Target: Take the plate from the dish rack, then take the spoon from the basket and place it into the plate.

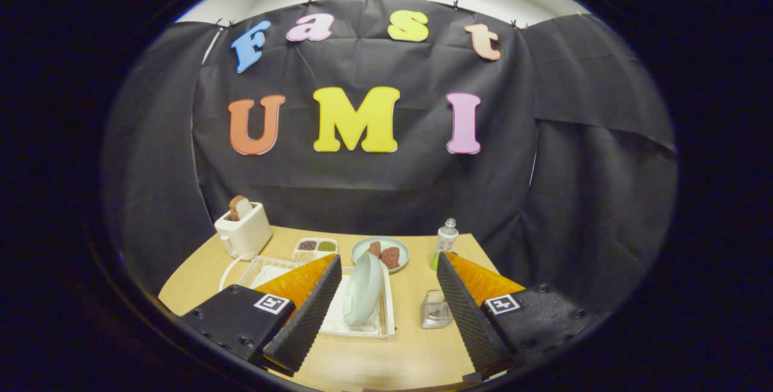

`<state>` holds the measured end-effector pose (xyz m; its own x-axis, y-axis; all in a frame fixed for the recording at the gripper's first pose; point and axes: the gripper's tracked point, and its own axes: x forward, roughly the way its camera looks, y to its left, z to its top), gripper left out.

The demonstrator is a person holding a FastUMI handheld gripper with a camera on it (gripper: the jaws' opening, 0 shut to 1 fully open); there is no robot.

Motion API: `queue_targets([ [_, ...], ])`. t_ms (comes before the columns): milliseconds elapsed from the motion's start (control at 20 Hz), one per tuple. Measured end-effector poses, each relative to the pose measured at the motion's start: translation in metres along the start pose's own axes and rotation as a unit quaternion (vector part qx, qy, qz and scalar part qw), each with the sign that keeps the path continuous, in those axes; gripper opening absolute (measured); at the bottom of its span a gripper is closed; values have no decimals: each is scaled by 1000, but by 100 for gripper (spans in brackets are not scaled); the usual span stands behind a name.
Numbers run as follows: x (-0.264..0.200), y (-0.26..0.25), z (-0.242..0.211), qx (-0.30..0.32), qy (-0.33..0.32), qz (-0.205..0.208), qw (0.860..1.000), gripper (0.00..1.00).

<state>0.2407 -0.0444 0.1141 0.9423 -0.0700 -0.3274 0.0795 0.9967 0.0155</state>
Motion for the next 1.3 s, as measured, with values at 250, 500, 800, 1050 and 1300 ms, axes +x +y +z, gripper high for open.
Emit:
queue_targets([
  [250, 88, 8, -19, -17, 136, -35, 990, 100],
  [500, 136, 27, -40, -72, 229, -85, 967, 88],
  [800, 164, 14, -49, -134, 300, -195, 924, 61],
  [1050, 183, 8, -61, -141, 324, -218, 910, 26],
  [1300, 172, 20, -47, -152, 308, -238, 908, 8],
])
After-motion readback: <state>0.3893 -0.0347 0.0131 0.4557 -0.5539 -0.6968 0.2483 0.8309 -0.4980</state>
